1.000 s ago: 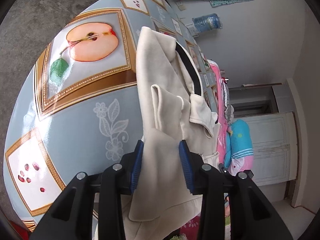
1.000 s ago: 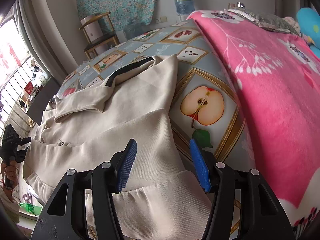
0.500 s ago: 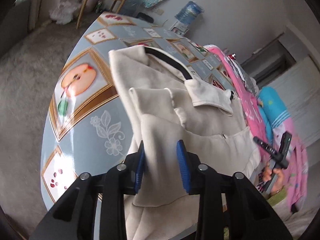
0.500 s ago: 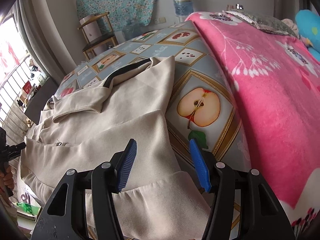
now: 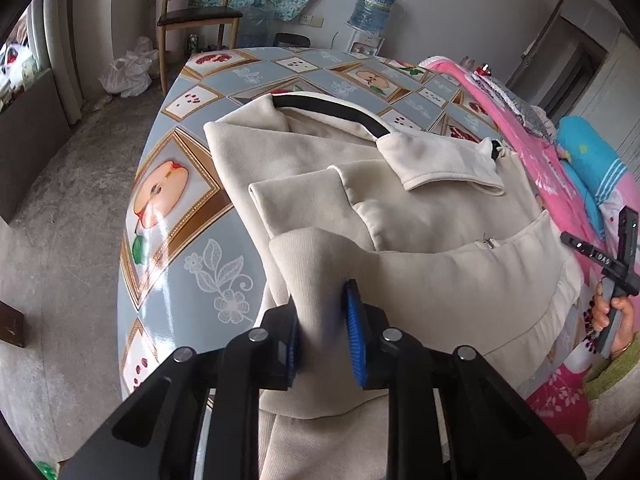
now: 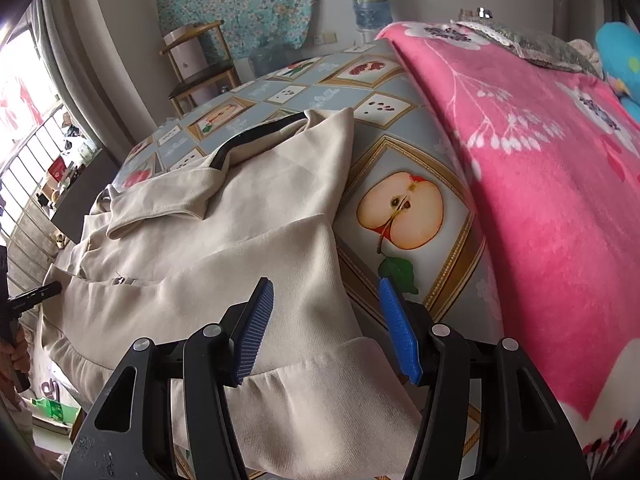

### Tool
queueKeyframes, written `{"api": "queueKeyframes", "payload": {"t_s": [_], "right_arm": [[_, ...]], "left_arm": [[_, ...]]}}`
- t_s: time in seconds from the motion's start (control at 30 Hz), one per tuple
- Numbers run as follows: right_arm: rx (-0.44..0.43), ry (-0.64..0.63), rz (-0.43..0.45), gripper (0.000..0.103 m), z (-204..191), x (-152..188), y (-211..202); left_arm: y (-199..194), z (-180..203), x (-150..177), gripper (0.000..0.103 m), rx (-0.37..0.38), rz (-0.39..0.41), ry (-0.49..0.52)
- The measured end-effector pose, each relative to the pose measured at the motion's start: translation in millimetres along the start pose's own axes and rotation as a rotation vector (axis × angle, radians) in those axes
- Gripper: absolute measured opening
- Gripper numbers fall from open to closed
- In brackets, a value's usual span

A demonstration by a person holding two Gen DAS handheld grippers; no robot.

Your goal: Fold large clothes

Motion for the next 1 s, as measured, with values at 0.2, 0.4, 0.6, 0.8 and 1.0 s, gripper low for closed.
{"api": "queueKeyframes", "payload": {"t_s": [0.2,0.4,0.6,0.8,1.0], "right_arm": [[-0.073,0.042,-0.07,0.054,11.5,-3.5,13.0],[-0.172,0.094,-0.122,0.054,12.5,-19.4,30.6],[-0.276,0.155,-0.181,0.054,5.5,-24.8,39.2],[-0.206,0.072,-0.189,0.036,-4.1,-4.9,21.8],[-0.062,-0.034,-0.096,0.009,-14.0,-8.2,5.4]], "left_arm": [[-1.1,13.6,4.4,0.012,-0.137,0.014,0.068],[-2.1,14.1,4.8,0.012,-0.175,0.018,0.059],[1.1,14.2,4.5,0.012,-0.184,0.013,0.056],[1.7,14.2,4.4,0.012,-0.184,0.006,0.067],[2.2,14.6,4.9,0.012,-0.197,0.014,0.066]]}}
Point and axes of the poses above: each gripper's, at about its wrist camera, not at the fingertips, and y roughly the way its jaws point, z to its right, x to its underside, the point moved 8 cm from there along y, roughly the way its jaws point, and after that the axes turned 7 degrees about x, right-handed, at the moved point
